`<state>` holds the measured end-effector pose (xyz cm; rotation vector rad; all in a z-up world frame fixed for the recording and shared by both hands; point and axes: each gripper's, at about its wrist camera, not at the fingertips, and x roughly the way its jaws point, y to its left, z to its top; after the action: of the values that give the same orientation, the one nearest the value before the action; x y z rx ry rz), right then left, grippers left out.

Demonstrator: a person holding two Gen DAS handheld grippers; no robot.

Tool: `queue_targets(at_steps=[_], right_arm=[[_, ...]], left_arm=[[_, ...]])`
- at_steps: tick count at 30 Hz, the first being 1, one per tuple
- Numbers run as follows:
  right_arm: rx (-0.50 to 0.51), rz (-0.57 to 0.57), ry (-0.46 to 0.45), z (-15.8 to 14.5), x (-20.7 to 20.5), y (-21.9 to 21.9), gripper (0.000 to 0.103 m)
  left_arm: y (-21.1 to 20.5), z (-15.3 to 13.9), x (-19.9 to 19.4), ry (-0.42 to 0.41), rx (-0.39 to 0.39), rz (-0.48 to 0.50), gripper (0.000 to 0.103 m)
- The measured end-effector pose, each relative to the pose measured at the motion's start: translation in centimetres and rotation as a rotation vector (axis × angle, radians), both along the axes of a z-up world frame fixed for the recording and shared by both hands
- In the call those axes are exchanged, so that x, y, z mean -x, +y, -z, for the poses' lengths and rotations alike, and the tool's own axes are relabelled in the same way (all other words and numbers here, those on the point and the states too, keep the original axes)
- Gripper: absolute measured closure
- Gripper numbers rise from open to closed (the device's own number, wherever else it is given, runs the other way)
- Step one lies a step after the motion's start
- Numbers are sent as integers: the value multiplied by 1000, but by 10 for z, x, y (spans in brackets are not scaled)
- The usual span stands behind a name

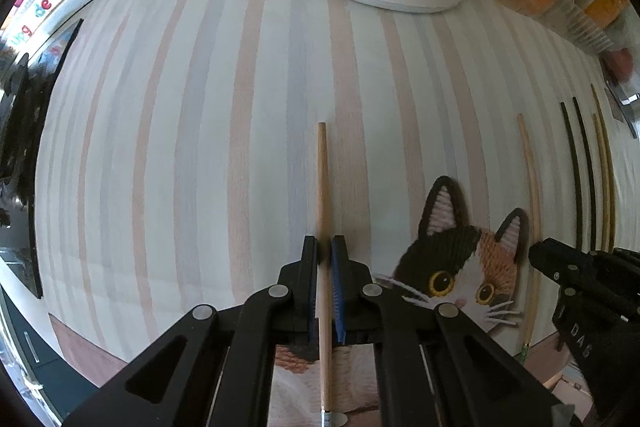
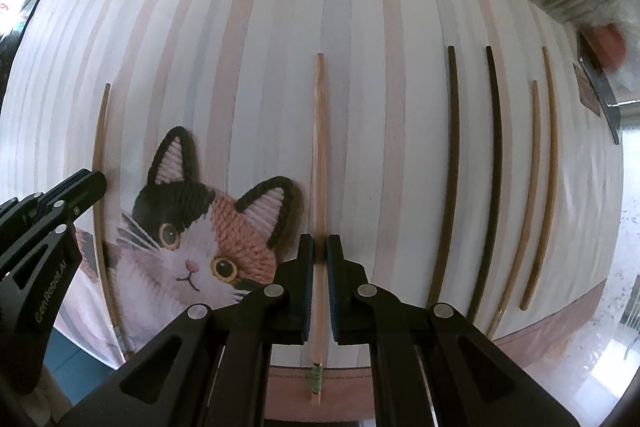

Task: Organize utensils
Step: 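Carry both wooden chopsticks up and lower them into the cream holder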

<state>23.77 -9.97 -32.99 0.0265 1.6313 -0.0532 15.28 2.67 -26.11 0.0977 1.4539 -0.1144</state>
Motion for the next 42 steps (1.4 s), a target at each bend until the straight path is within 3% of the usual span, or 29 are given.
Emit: queue_targets(at_steps=[7,14,19,26,31,36,42], right_arm=[[-94,65,-87,-22,15,-11,96],[-170,106,-249,-82,23,-15,96],[-205,119,-378,-139,18,-28,96],[-281,149,-625,-241,-5,-45,96],[-308,163,-768,-300,-47,-55,96],[-320,205,-881,-326,-98,-67,96],[-278,218,-990,-319,-151,-65,96]], left_arm=[[2,-51,11,-124,14,5,99],[0,-131,9,-292,88,0,99],[3,-199,-5,-420,169,-7,99],[3,-298,-35,-579,305,0,99],[3,-349,-72,-695,321,-11,99],[1,-362,-120,-757,279,-47,99],[7,-331,-181,-734,271,-111,99]])
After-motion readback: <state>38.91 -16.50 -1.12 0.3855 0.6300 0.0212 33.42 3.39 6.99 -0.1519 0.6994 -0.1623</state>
